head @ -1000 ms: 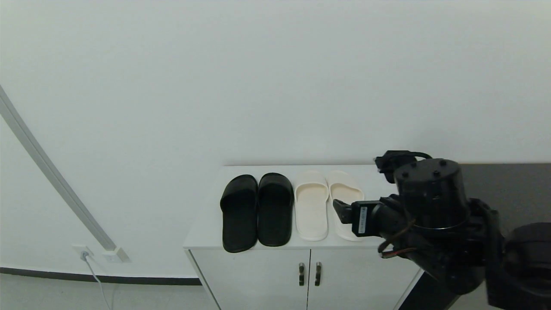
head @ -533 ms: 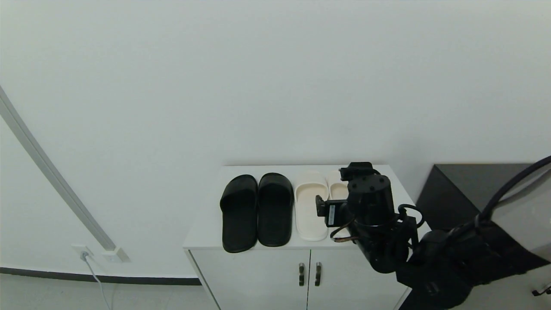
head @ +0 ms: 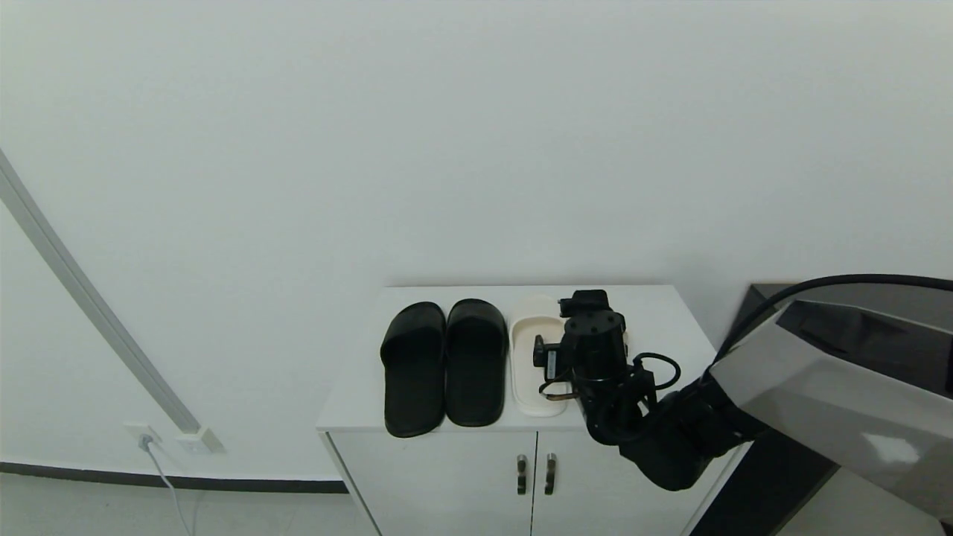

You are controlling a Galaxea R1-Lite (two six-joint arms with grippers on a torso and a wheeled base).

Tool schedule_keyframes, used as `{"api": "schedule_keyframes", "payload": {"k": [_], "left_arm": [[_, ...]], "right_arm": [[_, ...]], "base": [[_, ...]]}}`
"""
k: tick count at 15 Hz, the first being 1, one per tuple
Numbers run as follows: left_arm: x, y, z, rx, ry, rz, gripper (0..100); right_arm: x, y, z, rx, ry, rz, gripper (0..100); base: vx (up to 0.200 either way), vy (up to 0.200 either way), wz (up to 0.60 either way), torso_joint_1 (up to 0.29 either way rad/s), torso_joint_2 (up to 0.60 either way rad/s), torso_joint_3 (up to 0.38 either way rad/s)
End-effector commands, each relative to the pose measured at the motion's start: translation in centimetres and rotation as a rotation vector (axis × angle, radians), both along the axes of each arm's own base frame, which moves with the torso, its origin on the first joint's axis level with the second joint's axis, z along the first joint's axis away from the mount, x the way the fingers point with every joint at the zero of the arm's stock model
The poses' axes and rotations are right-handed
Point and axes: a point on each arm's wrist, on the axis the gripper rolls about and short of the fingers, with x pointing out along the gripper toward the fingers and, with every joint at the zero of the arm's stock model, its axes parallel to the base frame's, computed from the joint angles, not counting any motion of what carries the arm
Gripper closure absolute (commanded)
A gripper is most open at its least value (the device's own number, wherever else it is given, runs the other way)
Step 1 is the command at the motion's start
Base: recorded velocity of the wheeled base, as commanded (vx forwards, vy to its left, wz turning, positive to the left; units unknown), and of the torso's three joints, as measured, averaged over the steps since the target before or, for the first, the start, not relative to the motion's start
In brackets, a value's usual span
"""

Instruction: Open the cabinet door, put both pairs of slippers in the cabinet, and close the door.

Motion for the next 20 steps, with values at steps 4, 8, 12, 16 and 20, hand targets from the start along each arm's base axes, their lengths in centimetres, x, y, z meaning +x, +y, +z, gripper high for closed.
{"api": "schedule_keyframes", "payload": {"k": [4,8,12,16,20], "left_arm": [[0.0,0.0,0.0,0.000,0.002,0.000,100],[0.0,0.0,0.0,0.000,0.000,0.000,100],[0.0,0.0,0.0,-0.002,0.000,0.000,100],[0.0,0.0,0.0,-0.002,0.000,0.000,100],[0.0,0.0,0.0,-0.002,-0.001,0.000,100]], "right_arm": [[3.7,0.0,-0.9,0.004,-0.033,-0.042,0],[4.7,0.5,-1.1,-0.023,-0.056,-0.040,0],[4.9,0.6,-1.3,-0.030,-0.056,-0.041,100],[4.9,0.5,-0.7,-0.023,-0.067,-0.047,100],[3.6,-1.0,2.2,-0.051,-0.093,-0.050,100]], "base": [[0.000,0.000,0.00,0.000,0.00,0.000],[0.000,0.000,0.00,0.000,0.00,0.000],[0.000,0.000,0.00,0.000,0.00,0.000],[0.000,0.000,0.00,0.000,0.00,0.000],[0.000,0.000,0.00,0.000,0.00,0.000]]}}
